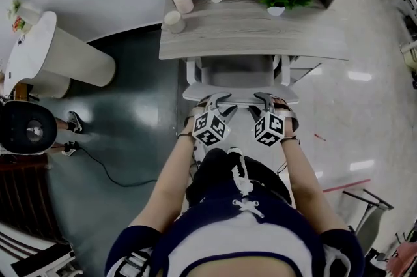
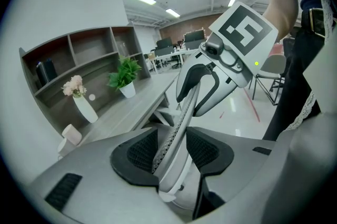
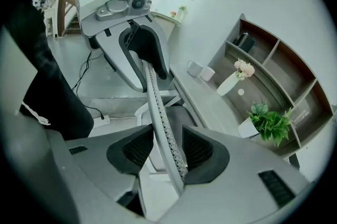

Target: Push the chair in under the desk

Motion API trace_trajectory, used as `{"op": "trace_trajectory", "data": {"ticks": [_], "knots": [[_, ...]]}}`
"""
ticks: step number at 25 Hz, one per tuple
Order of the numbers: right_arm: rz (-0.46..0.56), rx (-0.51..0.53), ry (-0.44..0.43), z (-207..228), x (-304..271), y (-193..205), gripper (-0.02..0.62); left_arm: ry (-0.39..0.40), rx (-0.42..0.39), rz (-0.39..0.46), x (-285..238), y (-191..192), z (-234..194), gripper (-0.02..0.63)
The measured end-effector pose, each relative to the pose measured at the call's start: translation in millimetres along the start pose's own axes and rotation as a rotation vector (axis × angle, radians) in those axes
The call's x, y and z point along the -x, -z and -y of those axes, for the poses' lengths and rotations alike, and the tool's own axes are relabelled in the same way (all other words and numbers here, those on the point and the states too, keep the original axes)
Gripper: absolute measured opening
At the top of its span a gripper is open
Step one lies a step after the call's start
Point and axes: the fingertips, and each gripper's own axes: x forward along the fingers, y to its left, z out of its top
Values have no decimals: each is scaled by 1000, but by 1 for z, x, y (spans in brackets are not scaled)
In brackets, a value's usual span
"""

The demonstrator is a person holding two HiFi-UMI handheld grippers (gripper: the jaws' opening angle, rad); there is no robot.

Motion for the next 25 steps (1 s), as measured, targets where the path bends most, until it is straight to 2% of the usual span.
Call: {"op": "trace_trajectory", "data": {"ticks": [7, 12, 15, 18, 20, 22, 23, 25], "knots": [[-14, -6, -26, 4, -3, 3, 156, 8, 22, -13, -5, -1, -3, 176], [-60, -68, -94, -5, 0, 4, 156, 72, 141, -104, -6, 3, 3, 194], [-78, -68, -79, -7, 8, 1, 156, 4, 155, -121, 3, 4, 2, 225], [-46, -83, -33, -3, 23, -9, 156, -79, 237, -36, 20, -10, -4, 213], [42, -176, 12, 5, 41, -25, 156, -117, 341, 63, 36, -27, -11, 194], [157, -320, 51, 15, 61, -41, 153, -170, 415, 148, 54, -42, -17, 145], [212, -396, 67, 19, 71, -48, 140, -209, 429, 175, 62, -47, -20, 105], [307, -535, 101, 27, 90, -59, 63, -284, 428, 205, 78, -55, -21, 29]]}}
